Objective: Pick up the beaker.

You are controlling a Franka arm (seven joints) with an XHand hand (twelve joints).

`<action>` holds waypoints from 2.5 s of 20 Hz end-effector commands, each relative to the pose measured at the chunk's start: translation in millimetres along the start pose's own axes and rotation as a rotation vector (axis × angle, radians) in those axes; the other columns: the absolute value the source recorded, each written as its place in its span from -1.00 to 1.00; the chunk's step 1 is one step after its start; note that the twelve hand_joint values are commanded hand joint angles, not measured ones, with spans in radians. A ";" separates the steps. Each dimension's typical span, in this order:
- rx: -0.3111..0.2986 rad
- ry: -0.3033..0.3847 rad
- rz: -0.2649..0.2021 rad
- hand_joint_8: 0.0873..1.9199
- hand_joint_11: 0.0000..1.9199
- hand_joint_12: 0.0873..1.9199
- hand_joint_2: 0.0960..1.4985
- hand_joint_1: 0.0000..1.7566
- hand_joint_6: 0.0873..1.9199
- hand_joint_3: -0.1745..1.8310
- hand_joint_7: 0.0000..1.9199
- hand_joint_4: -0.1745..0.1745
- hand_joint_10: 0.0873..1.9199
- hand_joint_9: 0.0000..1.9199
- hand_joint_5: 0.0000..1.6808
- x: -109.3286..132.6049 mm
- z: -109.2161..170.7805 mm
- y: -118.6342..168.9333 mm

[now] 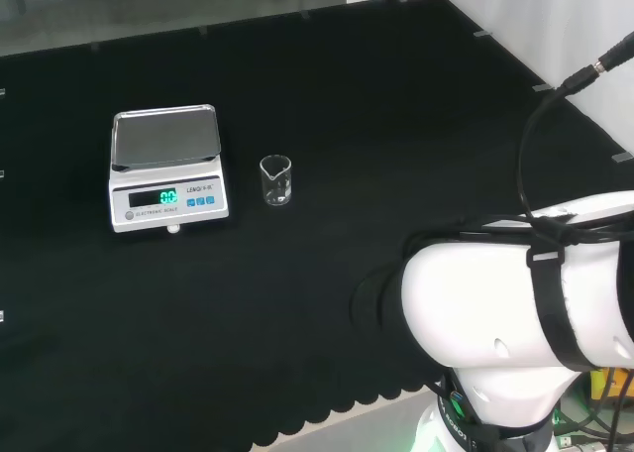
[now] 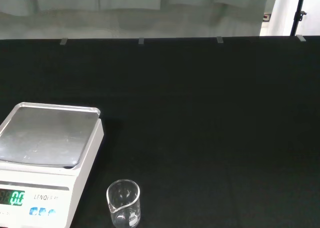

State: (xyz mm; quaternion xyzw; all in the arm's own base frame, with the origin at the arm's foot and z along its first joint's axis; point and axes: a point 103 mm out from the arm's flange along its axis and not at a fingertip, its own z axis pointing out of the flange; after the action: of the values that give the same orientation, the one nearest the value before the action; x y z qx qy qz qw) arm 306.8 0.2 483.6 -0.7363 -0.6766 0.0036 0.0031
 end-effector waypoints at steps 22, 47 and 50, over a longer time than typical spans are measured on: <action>0.095 0.159 -0.076 -0.84 -1.00 0.50 0.20 -0.77 -1.00 -0.86 -1.00 0.01 -0.68 -1.00 -0.97 10.7 57.4 61.6; 0.317 0.345 -0.095 -0.68 -1.00 0.52 0.18 -0.76 -1.00 -0.86 -1.00 -0.05 -0.52 -1.00 -0.93 40.8 178.7 101.0; 0.333 0.355 -0.093 -0.68 -1.00 0.53 0.18 -0.75 -1.00 -0.86 -1.00 -0.06 -0.51 -1.00 -0.93 44.3 191.5 103.9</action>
State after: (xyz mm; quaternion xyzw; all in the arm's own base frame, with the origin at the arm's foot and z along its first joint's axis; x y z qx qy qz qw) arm 407.0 29.3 310.3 -0.6870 -0.6911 -0.0093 0.2244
